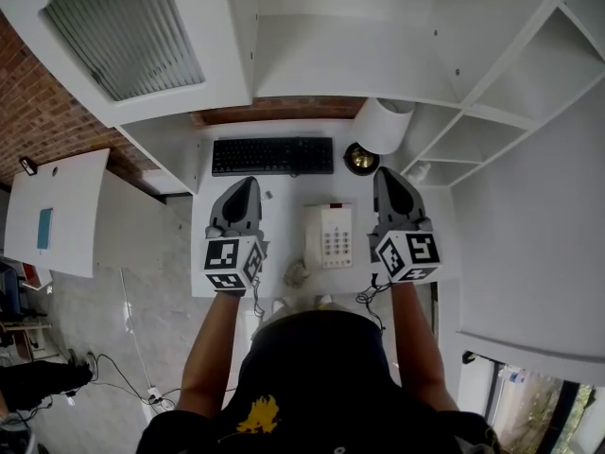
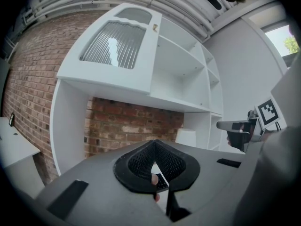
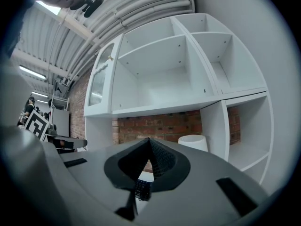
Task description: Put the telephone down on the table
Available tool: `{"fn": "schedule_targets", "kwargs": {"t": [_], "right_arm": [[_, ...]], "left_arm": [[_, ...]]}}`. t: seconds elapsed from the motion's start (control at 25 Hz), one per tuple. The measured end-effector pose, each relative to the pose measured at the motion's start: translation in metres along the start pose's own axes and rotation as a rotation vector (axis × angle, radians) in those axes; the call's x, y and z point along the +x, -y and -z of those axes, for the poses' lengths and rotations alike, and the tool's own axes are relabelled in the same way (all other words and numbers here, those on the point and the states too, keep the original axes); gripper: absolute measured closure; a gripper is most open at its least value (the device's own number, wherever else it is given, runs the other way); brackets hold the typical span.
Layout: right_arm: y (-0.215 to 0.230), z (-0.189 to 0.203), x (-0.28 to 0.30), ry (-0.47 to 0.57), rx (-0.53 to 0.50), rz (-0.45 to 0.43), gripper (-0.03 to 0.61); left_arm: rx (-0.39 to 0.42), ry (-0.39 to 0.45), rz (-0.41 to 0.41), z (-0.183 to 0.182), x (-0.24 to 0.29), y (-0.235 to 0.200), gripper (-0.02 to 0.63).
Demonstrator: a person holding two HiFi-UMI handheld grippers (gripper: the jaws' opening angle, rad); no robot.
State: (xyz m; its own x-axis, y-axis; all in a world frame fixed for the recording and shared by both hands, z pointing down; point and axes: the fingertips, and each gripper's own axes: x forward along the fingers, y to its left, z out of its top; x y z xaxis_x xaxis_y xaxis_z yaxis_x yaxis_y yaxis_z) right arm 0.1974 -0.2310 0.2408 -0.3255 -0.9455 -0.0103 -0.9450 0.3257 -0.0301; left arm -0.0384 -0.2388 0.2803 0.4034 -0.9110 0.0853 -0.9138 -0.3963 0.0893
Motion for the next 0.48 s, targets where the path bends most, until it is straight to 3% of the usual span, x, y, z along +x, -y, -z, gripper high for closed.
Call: {"fn": "schedule_targets", "kwargs": {"t": [0.48], "right_arm": [[0.0044, -0.0076, -0.0033, 0.004, -0.067, 0.015, 0.581]], "left_arm": [[0.012, 0.000, 0.007, -0.0016, 0.0015, 0.0034, 0.597]]}}
